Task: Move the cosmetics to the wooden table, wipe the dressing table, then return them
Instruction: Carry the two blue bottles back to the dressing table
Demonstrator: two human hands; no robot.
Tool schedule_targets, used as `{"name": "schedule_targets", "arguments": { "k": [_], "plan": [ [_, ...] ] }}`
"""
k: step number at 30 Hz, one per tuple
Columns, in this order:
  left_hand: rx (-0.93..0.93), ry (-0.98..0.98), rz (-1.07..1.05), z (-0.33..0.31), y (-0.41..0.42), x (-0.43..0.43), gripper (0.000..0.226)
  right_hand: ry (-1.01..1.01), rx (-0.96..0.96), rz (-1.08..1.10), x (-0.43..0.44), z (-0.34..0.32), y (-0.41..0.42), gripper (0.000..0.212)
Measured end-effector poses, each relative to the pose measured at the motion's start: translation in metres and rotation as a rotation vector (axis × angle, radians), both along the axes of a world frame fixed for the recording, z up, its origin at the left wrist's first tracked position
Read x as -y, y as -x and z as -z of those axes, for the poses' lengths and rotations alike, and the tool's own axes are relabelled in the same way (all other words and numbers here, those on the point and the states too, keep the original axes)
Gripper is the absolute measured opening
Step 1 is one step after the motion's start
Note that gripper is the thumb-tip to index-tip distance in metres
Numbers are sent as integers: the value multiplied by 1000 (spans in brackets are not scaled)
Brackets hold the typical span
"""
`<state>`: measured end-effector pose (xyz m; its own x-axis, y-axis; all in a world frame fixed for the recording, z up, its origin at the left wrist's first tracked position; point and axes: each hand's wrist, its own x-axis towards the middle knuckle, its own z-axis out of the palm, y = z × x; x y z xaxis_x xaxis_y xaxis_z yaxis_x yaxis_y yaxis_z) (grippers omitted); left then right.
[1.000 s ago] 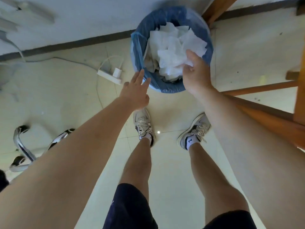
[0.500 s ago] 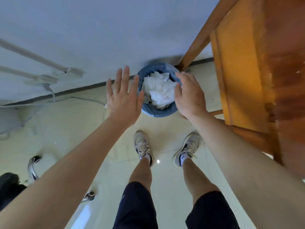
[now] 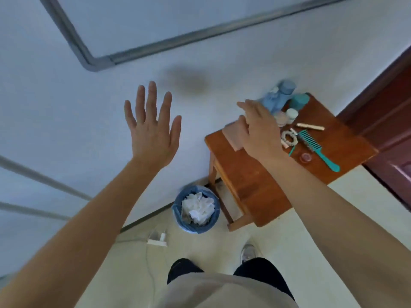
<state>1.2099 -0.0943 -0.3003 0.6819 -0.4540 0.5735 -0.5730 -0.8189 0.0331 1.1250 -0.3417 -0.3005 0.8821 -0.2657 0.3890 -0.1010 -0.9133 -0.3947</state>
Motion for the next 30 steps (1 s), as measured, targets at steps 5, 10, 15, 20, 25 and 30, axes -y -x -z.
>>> {"name": "schedule_targets", "arguments": {
  "k": [5, 10, 15, 20, 25, 30],
  "plan": [
    [41, 109, 105, -62, -8, 81, 53, 80, 86, 169, 81, -57, 19, 38],
    [-56, 62, 197, -53, 14, 147, 56, 53, 111, 251, 144, -50, 45, 39],
    [-263, -113, 183, -16, 38, 213, 60, -5, 24, 244, 214, -6, 62, 47],
    [-449, -227, 32, 11, 52, 288, 62, -18, -96, 208, 300, 19, 67, 54],
    [-514, -186, -63, 11, 56, 346, 66, -58, -104, 132, 369, 20, 50, 52],
    [-589, -131, -128, 13, 47, 376, 67, -108, -81, 42, 389, 23, 9, 50]
  ]
}}
